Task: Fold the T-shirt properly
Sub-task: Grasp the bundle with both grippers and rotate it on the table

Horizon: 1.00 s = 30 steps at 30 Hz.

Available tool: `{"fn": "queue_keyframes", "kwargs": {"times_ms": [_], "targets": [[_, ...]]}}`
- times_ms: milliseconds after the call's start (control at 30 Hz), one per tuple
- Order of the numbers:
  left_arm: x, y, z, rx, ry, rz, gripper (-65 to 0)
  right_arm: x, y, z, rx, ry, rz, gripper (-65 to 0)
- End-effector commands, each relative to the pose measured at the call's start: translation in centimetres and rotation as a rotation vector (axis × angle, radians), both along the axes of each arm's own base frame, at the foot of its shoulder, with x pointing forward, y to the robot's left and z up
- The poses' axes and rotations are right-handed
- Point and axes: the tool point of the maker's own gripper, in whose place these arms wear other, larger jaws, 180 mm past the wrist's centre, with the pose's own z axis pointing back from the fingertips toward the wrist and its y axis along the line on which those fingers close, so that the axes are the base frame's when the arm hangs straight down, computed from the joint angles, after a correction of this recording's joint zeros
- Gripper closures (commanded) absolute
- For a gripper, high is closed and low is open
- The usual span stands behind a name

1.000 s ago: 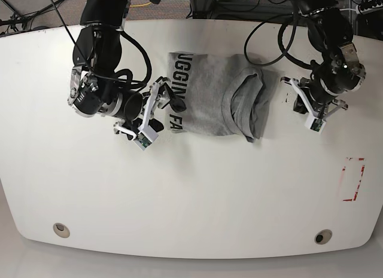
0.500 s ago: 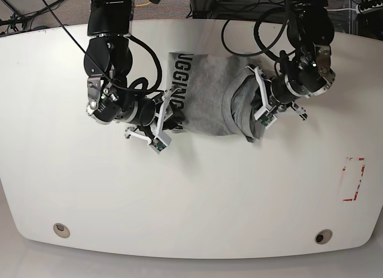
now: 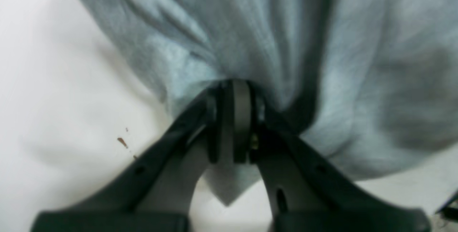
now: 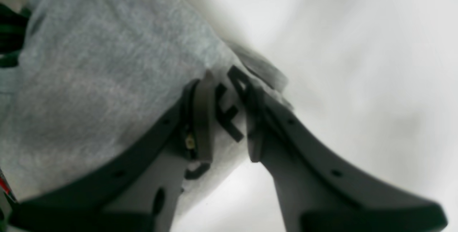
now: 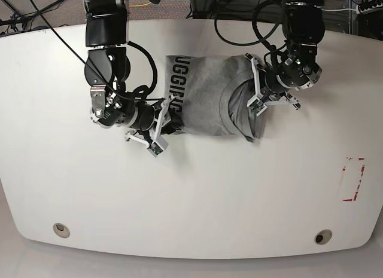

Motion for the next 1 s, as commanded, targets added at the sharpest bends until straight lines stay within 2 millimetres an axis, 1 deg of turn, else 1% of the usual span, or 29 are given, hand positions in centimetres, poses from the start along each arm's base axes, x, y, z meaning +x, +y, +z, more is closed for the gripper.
{"fn": "queue_keyframes", "kwargs": {"times_ms": [0,100,167,267,333,400,467,533,600,733,800,900,933,967], "targets": [[1.9,0.1,0.7,-0.019,-0.038,0.001,-3.8,0.8,-0.5,0.8,-0.002,-0.035,-0.006,-13.2],[3.5,1.3,0.7,0.003,-0.041,0.008,-3.8,0.0,-1.5,0.0,-0.017,-0.012,-0.009,-13.2],[4.9,1.5,1.2,0.004,-0.057,0.013,-3.8,-0.4,-1.5,-0.3,-0.018,-0.004,-0.009,-13.2],[6.7,1.7,1.7,0.002,-0.069,0.022,-3.8,-1.6,-1.5,-1.2,-0.019,0.022,-0.007,-13.0],[8.1,1.9,2.2,-0.001,-0.081,0.029,-3.8,-2.3,-1.2,-0.9,-0.016,0.012,-0.002,-13.0],[9.1,2.0,2.6,-0.002,-0.089,0.033,-3.8,-3.0,-0.6,-0.7,-0.002,0.006,0.003,-13.0],[10.4,2.0,3.4,-0.007,-0.106,0.037,-3.8,-3.9,0.7,0.0,0.021,-0.014,0.01,-13.0],[11.0,2.1,4.0,-0.007,-0.122,0.037,-3.8,-4.3,1.4,0.5,0.037,-0.025,0.012,-13.0],[11.8,2.0,4.9,-0.008,-0.147,0.036,-3.8,-4.8,2.6,1.3,0.068,-0.039,0.013,-13.0],[12.7,1.7,7.7,0.0,-0.23,0.025,-3.8,-5.2,4.6,2.5,0.127,-0.057,0.01,-13.2],[12.7,1.9,9.7,0.032,-0.273,0.025,-3.8,-5.1,5.6,3.4,0.156,-0.071,0.008,-13.3],[12.2,2.4,12.2,0.087,-0.322,0.033,-3.8,-4.9,5.3,3.9,0.13,-0.08,0.015,-13.2],[11.6,2.5,12.7,0.107,-0.331,0.035,-3.8,-4.9,5.1,3.9,0.114,-0.08,0.019,-13.2],[10.8,2.6,12.6,0.122,-0.324,0.036,-3.8,-4.5,4.4,4.1,0.092,-0.094,0.02,-13.2]]}}
